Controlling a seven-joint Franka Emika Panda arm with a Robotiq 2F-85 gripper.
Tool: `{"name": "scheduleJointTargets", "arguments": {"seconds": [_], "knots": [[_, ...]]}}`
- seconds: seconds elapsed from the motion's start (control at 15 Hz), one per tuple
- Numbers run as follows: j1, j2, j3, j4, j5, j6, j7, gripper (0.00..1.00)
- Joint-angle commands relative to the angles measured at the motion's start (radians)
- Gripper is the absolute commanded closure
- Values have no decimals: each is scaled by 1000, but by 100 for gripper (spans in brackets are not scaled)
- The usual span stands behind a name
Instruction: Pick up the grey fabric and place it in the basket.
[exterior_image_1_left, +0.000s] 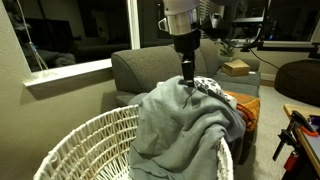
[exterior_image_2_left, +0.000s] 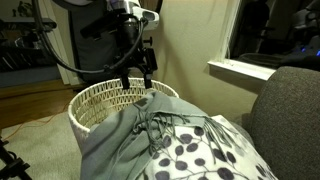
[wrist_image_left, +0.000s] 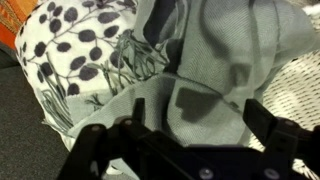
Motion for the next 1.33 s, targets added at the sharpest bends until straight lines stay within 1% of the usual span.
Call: {"name": "scheduleJointTargets", "arguments": {"seconds": [0.0,0.33,0.8,1.27], "knots": [[-14,-19,-17,-32,-4,85,25,0],[-18,1,-28,-27,9,150,22,0],[-18,68,-38,-13,35,209,15,0],[-17,122,-76,2,26,270,24,0]]}}
